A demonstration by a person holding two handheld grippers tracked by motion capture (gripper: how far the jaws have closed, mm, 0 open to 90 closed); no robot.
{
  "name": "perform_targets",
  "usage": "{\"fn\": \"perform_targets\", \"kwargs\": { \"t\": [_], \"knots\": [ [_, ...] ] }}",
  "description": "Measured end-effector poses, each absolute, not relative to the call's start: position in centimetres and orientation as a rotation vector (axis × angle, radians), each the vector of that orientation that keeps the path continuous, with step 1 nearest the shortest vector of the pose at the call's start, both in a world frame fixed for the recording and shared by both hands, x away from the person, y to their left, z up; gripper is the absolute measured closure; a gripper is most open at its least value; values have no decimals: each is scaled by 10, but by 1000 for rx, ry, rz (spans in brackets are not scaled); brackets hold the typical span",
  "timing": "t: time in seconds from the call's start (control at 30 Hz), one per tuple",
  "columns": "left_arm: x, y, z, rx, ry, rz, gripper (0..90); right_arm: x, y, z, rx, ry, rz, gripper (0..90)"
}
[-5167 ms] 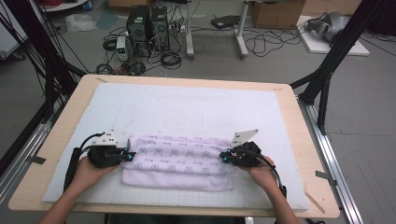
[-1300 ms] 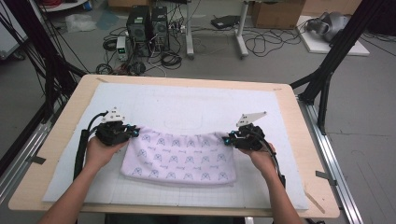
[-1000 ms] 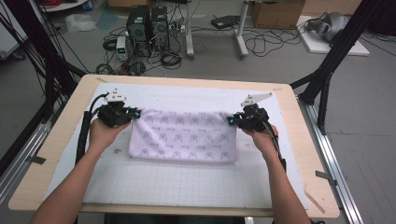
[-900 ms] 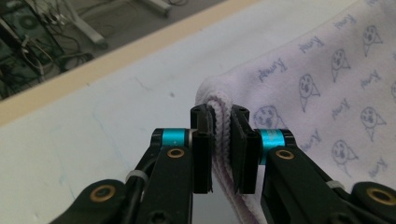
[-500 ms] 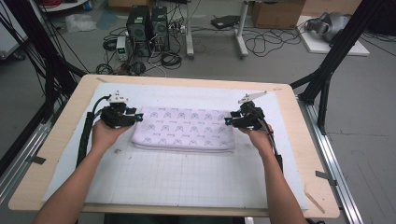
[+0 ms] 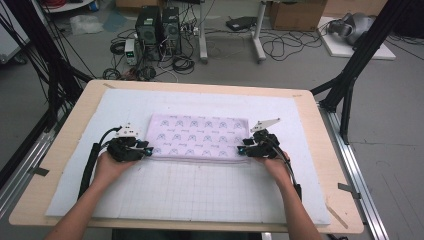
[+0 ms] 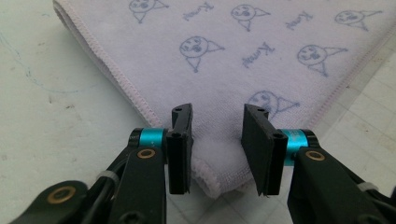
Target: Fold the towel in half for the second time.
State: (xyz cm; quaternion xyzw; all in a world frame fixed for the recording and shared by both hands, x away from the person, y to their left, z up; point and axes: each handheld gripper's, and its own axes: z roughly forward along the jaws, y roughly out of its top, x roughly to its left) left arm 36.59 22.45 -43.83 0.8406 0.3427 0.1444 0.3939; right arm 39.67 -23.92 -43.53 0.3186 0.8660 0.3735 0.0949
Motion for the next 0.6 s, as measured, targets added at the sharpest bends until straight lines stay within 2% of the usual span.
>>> {"fn": "perform_targets", "kwargs": {
  "t": [0.37, 0.6],
  "knots": [
    [356, 234, -422, 2000, 861, 361, 556, 386, -235, -420, 929, 2501, 1175, 410],
    [347, 238, -412, 1937, 853, 383, 443, 381, -233, -416, 930, 2487, 1185, 284]
  ]
}}
